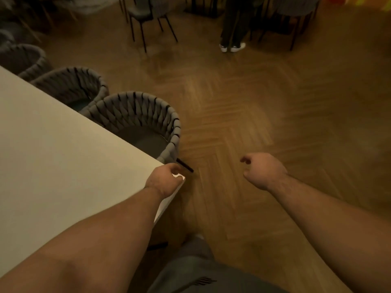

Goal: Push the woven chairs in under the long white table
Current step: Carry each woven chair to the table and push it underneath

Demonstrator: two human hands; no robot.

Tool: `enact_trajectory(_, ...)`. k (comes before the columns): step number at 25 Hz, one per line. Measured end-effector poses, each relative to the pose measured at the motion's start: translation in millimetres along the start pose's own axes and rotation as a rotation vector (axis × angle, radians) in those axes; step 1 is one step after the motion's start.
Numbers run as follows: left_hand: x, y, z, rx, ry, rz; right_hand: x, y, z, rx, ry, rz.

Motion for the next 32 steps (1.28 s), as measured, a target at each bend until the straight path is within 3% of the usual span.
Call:
enact_trajectory(15,241,-19,76,-0.181,-0.054,0.301,318,94,100,-0.149,0.119,0.289)
enact_trajectory(24,294,-25,72,-0.420,-0.271,0.677,487,178,139,-0.426,0.226,0.759)
enact_trajectory(32,299,6,63,-0.657,-0.454,0.947,536,302,111,-0.673,0.321,1.153)
Point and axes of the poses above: each hand's wrist, its own x-axis towards the middle knuckle, its own z-axis out of the back of the hand, y = z × x, the point moved 2 cm from there along x, towards the middle knuckle, and after that the axes turned 2 degrees about -z, right-handed, at the moved point
